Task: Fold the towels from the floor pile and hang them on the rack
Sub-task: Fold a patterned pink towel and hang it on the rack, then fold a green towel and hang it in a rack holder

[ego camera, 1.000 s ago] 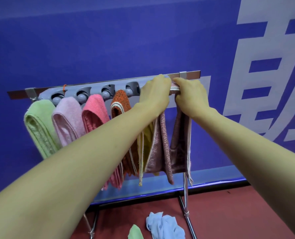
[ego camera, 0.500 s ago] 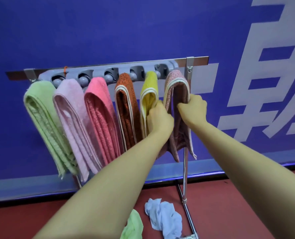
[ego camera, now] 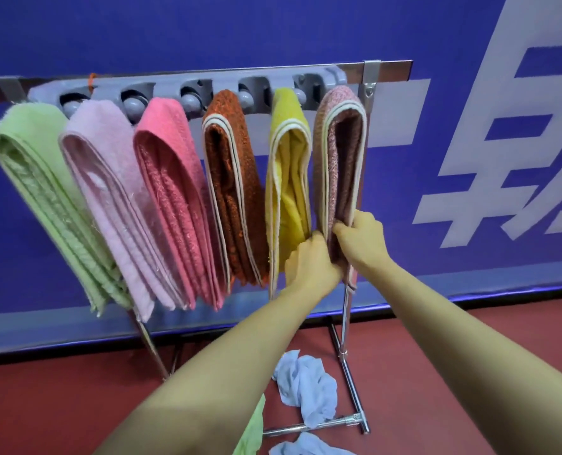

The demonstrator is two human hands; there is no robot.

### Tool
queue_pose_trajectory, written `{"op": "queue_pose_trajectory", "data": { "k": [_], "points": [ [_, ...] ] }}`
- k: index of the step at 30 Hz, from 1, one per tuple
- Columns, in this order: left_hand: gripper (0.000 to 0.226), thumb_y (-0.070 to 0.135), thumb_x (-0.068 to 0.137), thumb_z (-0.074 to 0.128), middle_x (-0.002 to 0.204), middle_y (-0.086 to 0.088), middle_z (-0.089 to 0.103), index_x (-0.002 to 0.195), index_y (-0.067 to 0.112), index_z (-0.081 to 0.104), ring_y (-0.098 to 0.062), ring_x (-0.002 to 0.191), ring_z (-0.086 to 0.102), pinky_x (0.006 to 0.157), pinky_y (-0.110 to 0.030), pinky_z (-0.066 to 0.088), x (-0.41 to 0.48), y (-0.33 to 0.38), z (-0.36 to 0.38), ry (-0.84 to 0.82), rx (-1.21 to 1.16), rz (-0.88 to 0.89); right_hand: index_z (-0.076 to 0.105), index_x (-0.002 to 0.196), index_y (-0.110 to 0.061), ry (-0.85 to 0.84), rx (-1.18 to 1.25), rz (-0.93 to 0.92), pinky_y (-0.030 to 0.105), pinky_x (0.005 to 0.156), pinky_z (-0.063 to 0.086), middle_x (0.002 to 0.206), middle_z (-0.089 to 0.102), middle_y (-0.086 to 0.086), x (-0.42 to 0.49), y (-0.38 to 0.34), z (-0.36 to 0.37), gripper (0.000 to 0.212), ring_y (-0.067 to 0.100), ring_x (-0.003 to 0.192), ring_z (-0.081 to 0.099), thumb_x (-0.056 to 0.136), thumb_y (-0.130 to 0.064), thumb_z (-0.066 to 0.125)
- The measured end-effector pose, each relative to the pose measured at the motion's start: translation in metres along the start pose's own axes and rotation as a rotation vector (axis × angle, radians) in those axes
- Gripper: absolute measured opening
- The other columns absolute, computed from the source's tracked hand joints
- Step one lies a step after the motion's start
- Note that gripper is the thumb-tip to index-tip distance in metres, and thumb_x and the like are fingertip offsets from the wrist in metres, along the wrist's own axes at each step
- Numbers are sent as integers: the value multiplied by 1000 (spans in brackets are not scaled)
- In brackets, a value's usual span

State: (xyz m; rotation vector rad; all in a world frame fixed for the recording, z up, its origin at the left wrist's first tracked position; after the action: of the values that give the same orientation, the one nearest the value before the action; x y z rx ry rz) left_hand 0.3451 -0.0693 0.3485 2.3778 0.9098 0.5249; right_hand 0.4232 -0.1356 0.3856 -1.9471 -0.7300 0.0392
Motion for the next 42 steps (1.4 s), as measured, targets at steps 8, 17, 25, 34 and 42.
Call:
{"op": "queue_pose_trajectory", "data": {
  "k": [8,17,25,34,42],
  "points": [
    [22,27,87,59,95,-18,72,104,16,66,-42,92,66,72,-43,53,1,-32,-1,136,-36,-29,40,66,-16,47,-249,-58,40,58,24,63,47,8,-9,24,-10,22,33,64,37,77,3,41],
    [32,17,88,55,103,-20,70,120,15,57,-45,98,62,73,-46,49,-35,-57,34,-127,-37,61,41,147,-21,-174,6,86,34,81,43,117,65,15,-50,51,57,63,37,103,59,85,-26,34],
    [18,17,87,51,102,-8,71,90,16,69,-33,104,64,78,-32,50,-149,-270,124,-715,186,-157,64,87,-9,-720,-415,441,31,69,37,108,67,20,-166,214,175,21,35,105,61,92,-23,49],
    [34,20,87,54,123,-10,65,119,20,66,-32,112,65,87,-35,53,-251,-512,161,-864,379,-613,62,124,-3,-958,-621,688,30,86,45,125,64,18,-280,320,334,33,32,117,60,97,-20,52],
    [38,24,91,52,126,-11,56,127,16,49,-37,114,60,87,-39,47,-217,-574,203,-727,304,-644,65,122,-8,-1124,-533,658,31,91,45,125,65,16,-320,339,436,32,34,119,59,92,-18,57]
  ]
}}
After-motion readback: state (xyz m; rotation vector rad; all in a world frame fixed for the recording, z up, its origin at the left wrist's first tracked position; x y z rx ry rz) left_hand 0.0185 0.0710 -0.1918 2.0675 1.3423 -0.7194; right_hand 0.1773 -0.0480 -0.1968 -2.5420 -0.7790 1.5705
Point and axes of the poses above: each hand's wrist, its own x-axis towards the middle knuckle, its own z-axis out of the palm, y = z × x, the point moved 2 cm from there along x, towards the middle knuckle
